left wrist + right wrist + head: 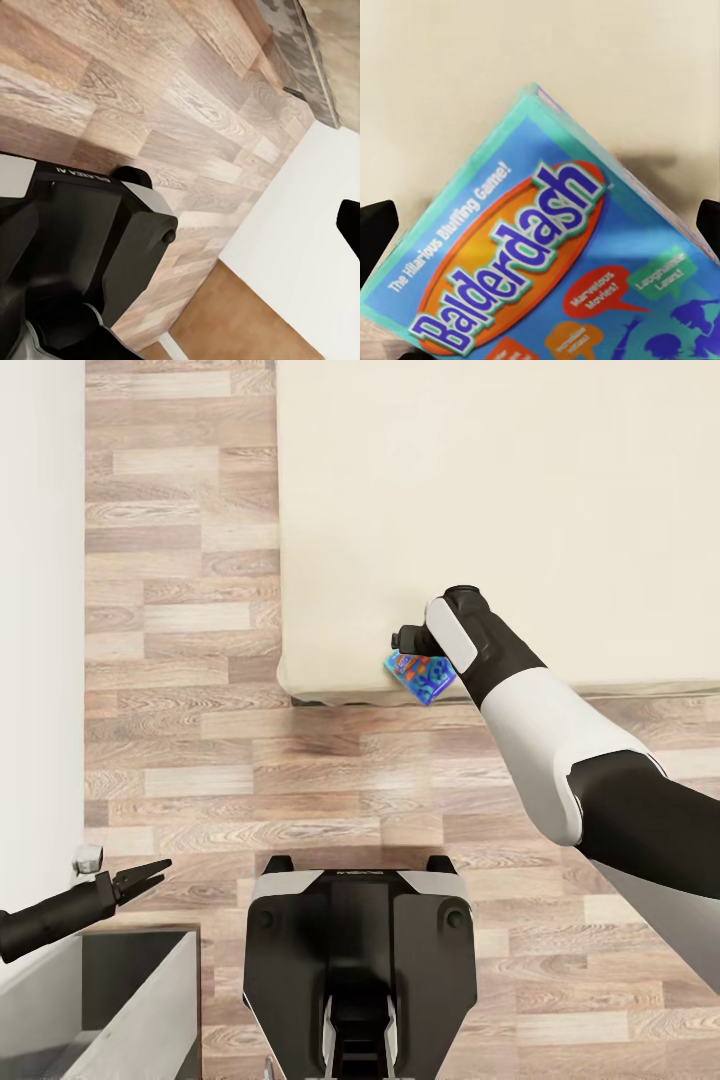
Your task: Put all the toys in the child's room - the three board games (two on the bed and one on the table), the two jigsaw puzzles on the table, and the tennis ball on the table - inside the toy box on the table in the child's room.
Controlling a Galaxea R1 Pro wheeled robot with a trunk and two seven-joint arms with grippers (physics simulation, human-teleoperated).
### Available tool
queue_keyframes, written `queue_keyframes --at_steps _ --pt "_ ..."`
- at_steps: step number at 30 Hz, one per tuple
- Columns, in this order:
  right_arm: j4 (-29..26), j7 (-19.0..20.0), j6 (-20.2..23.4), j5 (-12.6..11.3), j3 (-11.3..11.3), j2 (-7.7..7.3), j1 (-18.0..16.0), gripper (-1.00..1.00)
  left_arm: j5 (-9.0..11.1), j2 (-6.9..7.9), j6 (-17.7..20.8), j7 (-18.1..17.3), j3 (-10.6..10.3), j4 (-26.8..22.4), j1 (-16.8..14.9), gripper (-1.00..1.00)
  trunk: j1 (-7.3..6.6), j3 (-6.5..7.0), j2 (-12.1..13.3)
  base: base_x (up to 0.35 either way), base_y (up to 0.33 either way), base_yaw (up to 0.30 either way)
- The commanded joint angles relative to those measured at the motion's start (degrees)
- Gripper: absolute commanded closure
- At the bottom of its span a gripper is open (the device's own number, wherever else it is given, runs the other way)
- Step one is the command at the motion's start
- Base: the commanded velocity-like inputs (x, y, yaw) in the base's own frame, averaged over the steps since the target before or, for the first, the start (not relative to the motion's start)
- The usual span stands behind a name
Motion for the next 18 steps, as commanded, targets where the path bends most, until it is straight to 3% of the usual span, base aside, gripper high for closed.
queue_keyframes --at_steps 1,18 --pt "0.0 -0.5 0.1 -0.5 0.2 0.00 0.0 -1.00 0.1 0.01 0.5 -0.1 0.0 0.0 0.0 -1.00 0.03 -0.06 -0.1 -0.041 0.000 0.000" --pt "-0.1 -0.5 0.1 -0.5 0.2 0.00 0.0 -1.00 0.1 0.02 0.5 -0.1 0.1 0.0 0.0 -1.00 0.03 -0.06 -0.1 -0.004 0.000 0.000"
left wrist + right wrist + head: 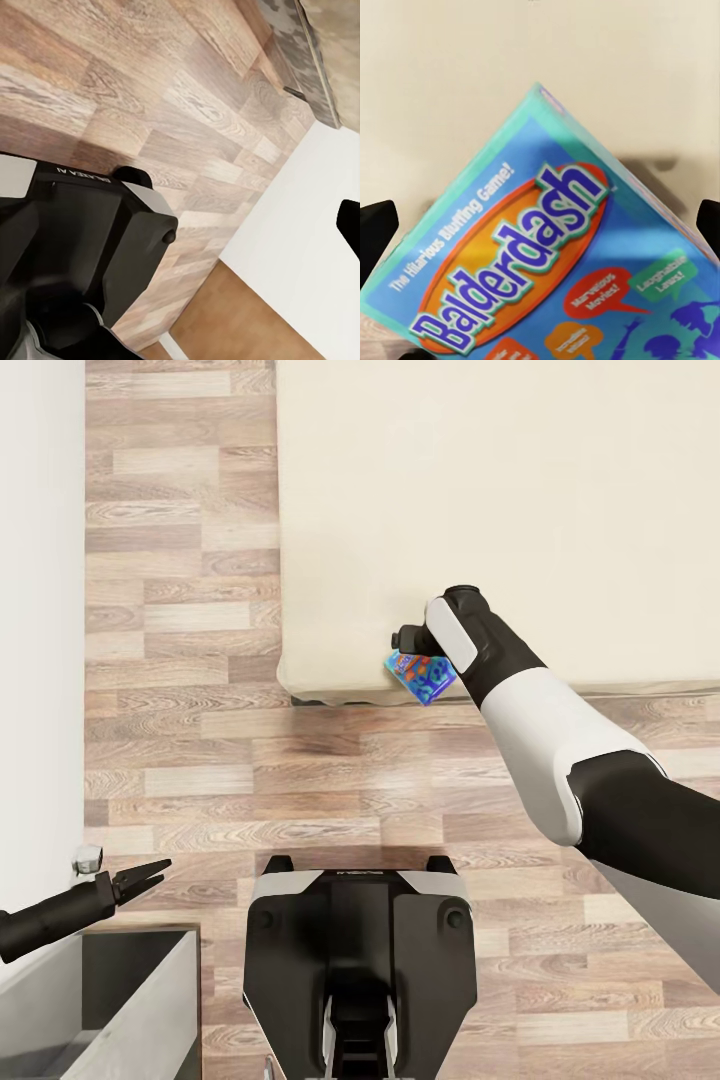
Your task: Put all the toys in the child's room - the three board games (two on the bed and one on the table), the two jigsaw puzzles on the table, and the tennis ball on the table - inside the toy box on the table in the child's room.
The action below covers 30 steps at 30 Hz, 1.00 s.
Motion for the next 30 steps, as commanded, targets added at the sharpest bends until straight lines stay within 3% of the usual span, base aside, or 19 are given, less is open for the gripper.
queue_keyframes --at_steps 1,9,14,23,30 --pt "-0.1 -0.6 0.1 -0.5 0.2 0.00 0.0 -1.00 0.1 0.01 0.5 -0.1 0.0 0.0 0.0 -1.00 0.04 -0.06 -0.1 0.000 0.000 0.000" --pt "-0.8 -0.6 0.2 -0.4 0.1 0.00 0.0 -1.00 0.1 0.01 0.5 -0.2 0.1 0.0 0.0 -1.00 0.04 -0.06 -0.1 0.000 0.000 0.000" --pt "-4.3 -0.6 1.0 -0.4 0.1 0.00 0.0 -1.00 0.2 0.01 0.5 -0.2 0.1 0.0 0.0 -1.00 0.04 -0.06 -0.1 0.000 0.000 0.000" --pt "-13.5 -0.6 6.6 -0.4 0.0 0.00 0.0 -1.00 0.2 0.08 0.5 -0.3 0.1 0.0 0.0 -1.00 0.04 -0.06 -0.1 0.000 0.000 0.000" --pt "-17.6 -0.5 10.7 -0.6 -0.1 0.00 0.1 -1.00 0.2 0.10 0.5 -0.3 0.1 0.0 0.0 -1.00 0.04 -0.06 -0.1 0.000 0.000 0.000"
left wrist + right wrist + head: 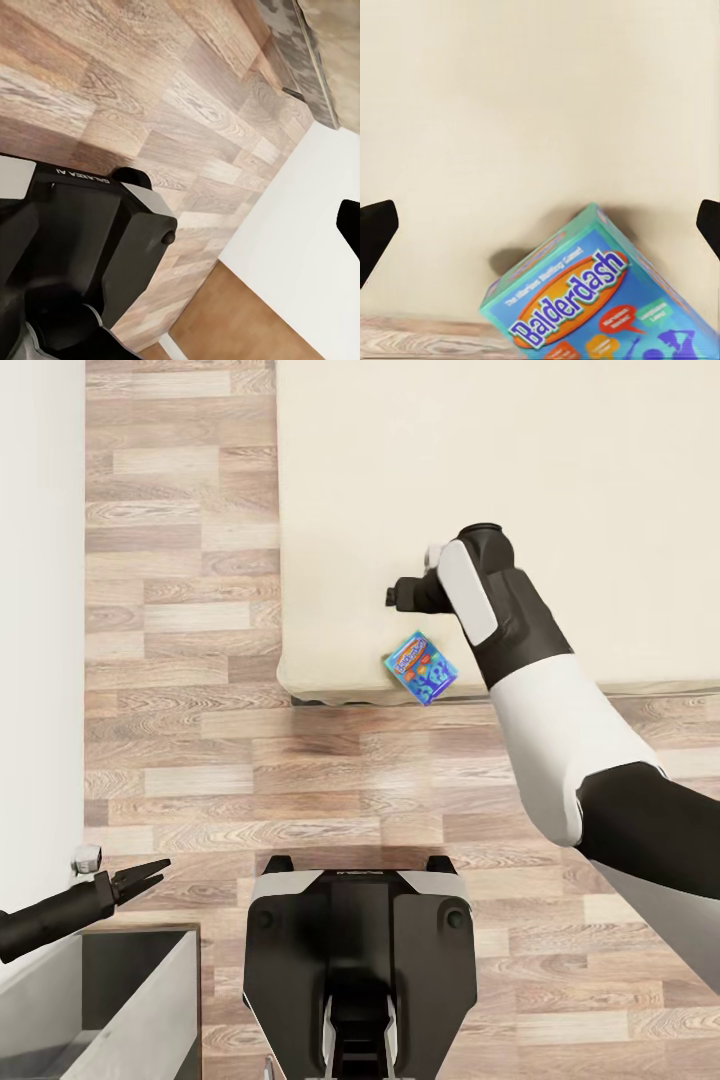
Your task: Put all the toys in the child's room - the three board games (two on the bed and one on the table), the two jigsaw puzzles on the table, and the tennis ball on the table - inside the toy box on the table in the child's room.
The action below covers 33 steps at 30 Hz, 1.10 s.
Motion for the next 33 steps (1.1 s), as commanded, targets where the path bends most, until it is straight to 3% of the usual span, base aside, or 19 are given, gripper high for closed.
queue_keyframes --at_steps 1,4,7,10,12,15,17,21,25,29,32,33 --pt "-0.8 -0.5 0.9 -0.6 0.0 0.00 0.0 -1.00 0.1 0.01 0.5 -0.1 0.0 0.0 0.0 -1.00 0.04 -0.06 -0.1 0.000 0.000 0.000" --pt "-4.8 -0.4 3.1 -1.8 0.0 0.00 1.5 -1.00 0.1 0.01 0.5 -0.1 0.0 0.0 0.0 -1.00 0.04 -0.06 -0.1 0.000 0.000 0.000" --pt "-10.8 -0.3 3.9 -4.7 -0.1 0.00 4.8 -1.00 0.1 0.01 0.5 -0.1 0.0 0.0 0.0 -1.00 0.04 -0.06 -0.1 0.000 0.000 0.000" --pt "-19.1 -0.3 3.9 -10.2 -0.5 0.00 9.1 -1.00 0.1 0.06 0.5 -0.1 0.0 0.0 0.0 -1.00 0.04 -0.06 -0.1 0.000 0.000 0.000" --pt "-22.2 -0.3 3.9 -12.5 -0.5 -0.04 10.8 -1.00 0.1 0.08 0.5 -0.1 0.0 0.0 0.0 -1.00 0.04 -0.06 -0.1 0.000 0.000 0.000" --pt "-29.7 -0.3 3.9 -18.4 -0.6 -3.71 15.8 -1.00 0.1 0.09 0.6 -0.1 0.0 0.0 0.0 -1.00 0.04 -0.06 -0.1 0.000 0.000 0.000" --pt "-32.7 -0.3 3.9 -20.8 -0.6 -5.21 17.8 -1.00 0.1 0.09 0.6 -0.1 0.0 0.0 0.0 -1.00 0.04 -0.06 -0.1 0.000 0.000 0.000" --pt "-39.6 -0.3 3.9 -27.8 -0.6 -9.86 23.1 -1.00 0.1 0.13 0.6 -0.1 0.0 0.0 0.0 -1.00 0.04 -0.06 -0.1 0.000 0.000 0.000" --pt "-41.9 -0.2 3.9 -33.0 -0.9 -13.63 27.5 -1.00 0.1 0.17 0.6 -0.1 0.0 0.0 0.0 -1.00 0.04 -0.06 -0.1 0.000 0.000 0.000" --pt "-43.7 -0.1 3.9 -38.8 -2.9 -18.57 31.5 -1.00 0.0 0.18 0.6 -0.1 0.0 0.0 0.0 -1.00 0.04 -0.05 -0.1 0.000 0.000 0.000" --pt "-44.3 0.0 3.9 -41.7 -4.2 -20.86 33.5 -1.00 0.0 0.19 0.6 -0.1 0.0 0.0 0.0 -1.00 0.04 -0.02 -0.1 0.000 0.000 0.000" --pt "-44.7 0.3 3.9 -43.6 -4.9 -22.31 34.9 -1.00 0.0 0.19 0.5 -0.1 0.0 0.0 0.0 -1.00 0.04 0.02 -0.1 0.000 0.000 0.000"
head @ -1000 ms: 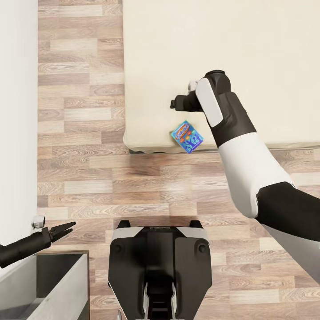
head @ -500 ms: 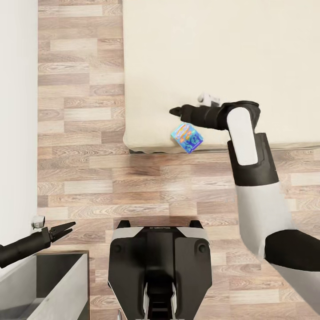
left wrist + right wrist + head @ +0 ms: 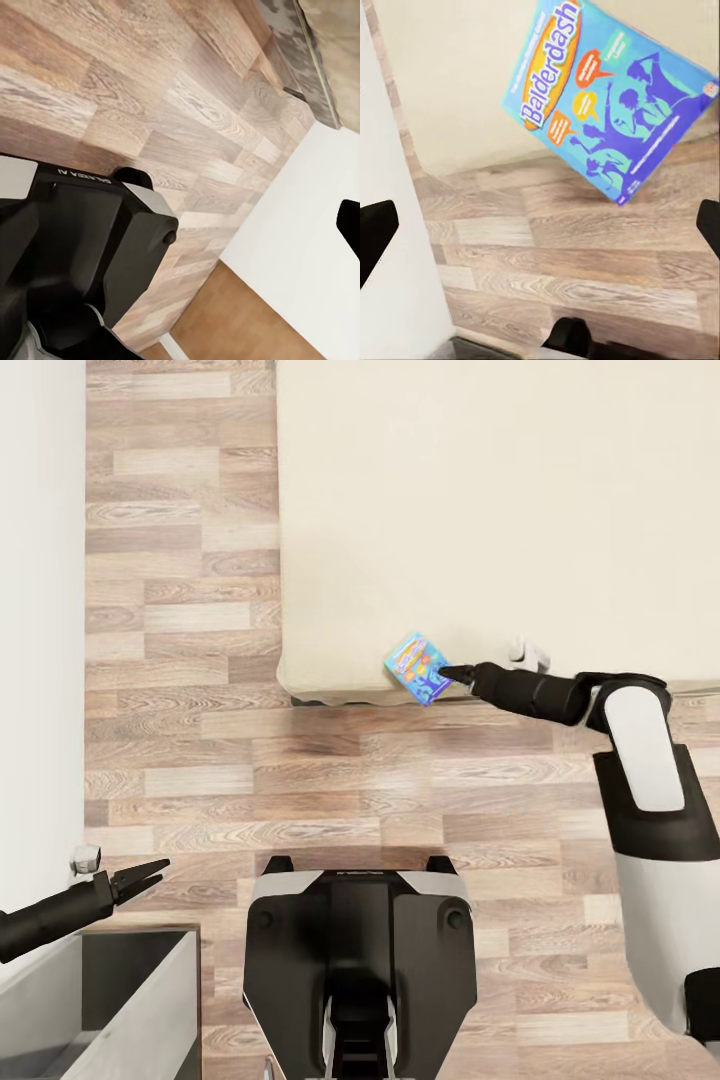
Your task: Put all the toys in the child's room - the three board games (two on the bed and one on the table), the two jigsaw puzzles on the table, and the tennis ball on the table - inside the toy box on the table in the child's room.
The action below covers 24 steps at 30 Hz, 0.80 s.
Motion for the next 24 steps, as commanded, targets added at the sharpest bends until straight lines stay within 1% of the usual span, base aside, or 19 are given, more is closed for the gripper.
queue_keyframes --at_steps 1,2,3,4,5,7,8,10,11,12,14,15,16,17,18,19,22,23,24 --pt "-0.2 -0.4 0.1 -1.7 -0.3 -0.80 0.7 -1.00 0.1 0.00 0.5 -0.1 0.0 0.0 0.0 -1.00 0.04 0.00 -0.1 0.000 0.000 0.000" --pt "-0.3 -0.1 0.1 -2.6 -0.6 -1.50 1.4 -1.00 0.1 0.00 0.5 -0.1 0.0 0.0 0.0 -1.00 0.04 0.06 -0.1 0.000 0.000 0.000" --pt "-0.5 0.5 0.1 -4.2 -1.1 -2.93 2.6 -1.00 0.0 0.00 0.5 -0.1 0.0 0.0 0.0 -1.00 0.04 0.13 -0.1 0.000 0.000 0.000" --pt "-0.6 0.9 0.1 -4.9 -1.4 -3.65 3.2 -1.00 0.0 0.00 0.5 -0.1 0.0 0.0 0.0 -1.00 0.04 0.20 -0.1 0.000 0.000 0.000" --pt "-0.7 2.0 0.1 -6.0 -1.7 -5.13 4.3 -1.00 0.0 0.02 0.5 -0.1 0.0 0.0 0.0 -1.00 0.04 0.29 -0.1 0.000 0.000 0.000" --pt "-0.8 3.5 0.1 -6.8 -2.0 -6.78 5.4 -1.00 0.0 0.05 0.5 -0.1 0.0 0.0 -0.1 -1.00 0.04 0.46 -0.1 0.000 0.000 0.000" --pt "-0.9 5.5 0.1 -7.3 -2.2 -8.55 6.7 -1.00 0.0 0.08 0.5 -0.1 0.0 0.0 -0.1 -1.00 0.04 0.54 -0.1 0.000 0.000 0.000" --pt "-1.1 8.1 0.1 -7.6 -2.5 -10.29 8.2 -1.00 0.0 0.12 0.5 -0.1 0.0 0.0 -0.1 -1.00 0.04 0.72 -0.1 0.000 0.000 0.000" --pt "-1.2 11.2 0.1 -7.8 -2.9 -11.83 9.9 -1.00 0.0 0.17 0.5 -0.1 0.0 0.0 -0.1 -1.00 0.04 0.82 -0.1 0.000 0.000 0.000" --pt "-1.2 12.9 0.1 -7.8 -3.1 -12.47 10.8 -1.00 0.0 0.19 0.5 0.0 0.0 0.0 -0.1 -1.00 0.04 0.91 -0.1 0.000 0.000 0.000" --pt "-1.3 16.3 0.1 -7.9 -3.7 -13.47 12.7 -1.00 0.0 0.22 0.5 0.0 0.0 0.0 -0.1 -1.00 0.04 1.09 -0.1 0.000 0.000 0.000" --pt "-1.4 19.4 0.1 -7.9 -4.6 -14.16 14.7 -1.00 0.0 0.23 0.5 0.0 0.0 0.0 -0.1 -1.00 0.04 1.18 -0.1 0.000 0.000 0.000" --pt "-1.4 20.7 0.1 -7.9 -5.1 -14.41 15.7 -1.00 0.0 0.24 0.5 0.0 0.0 0.0 -0.1 -1.00 0.04 1.28 -0.1 0.000 0.000 0.000" --pt "-1.4 22.6 0.1 -7.8 -6.1 -14.76 17.8 -1.00 0.0 0.25 0.5 0.0 0.0 0.0 -0.1 -1.00 0.04 1.37 -0.1 0.000 0.000 0.000" --pt "-1.4 23.3 0.1 -7.7 -6.5 -14.87 19.0 -1.00 0.0 0.25 0.5 0.0 0.0 0.0 -0.1 -1.00 0.04 1.46 -0.1 0.000 0.000 0.000" --pt "-1.3 24.3 0.1 -7.6 -7.2 -15.02 21.4 -1.00 0.0 0.26 0.5 0.0 0.0 0.0 -0.1 -1.00 0.04 1.56 -0.1 0.000 0.000 0.000" --pt "-1.1 25.2 0.1 -7.4 -7.8 -15.14 25.3 -1.00 0.0 0.26 0.5 0.0 0.0 0.0 -0.1 -1.00 0.04 1.83 -0.1 0.000 0.000 0.000" --pt "-0.9 25.5 -0.2 -7.0 -8.0 -15.15 27.9 -1.00 0.0 0.26 0.5 0.0 0.0 0.0 -0.1 -1.00 0.04 1.93 -0.1 0.000 0.000 0.000" --pt "-0.8 25.6 -0.7 -6.7 -8.1 -15.12 29.1 -1.00 0.0 0.26 0.5 0.0 0.0 0.0 -0.1 -1.00 0.04 2.02 -0.1 0.000 0.000 0.000"
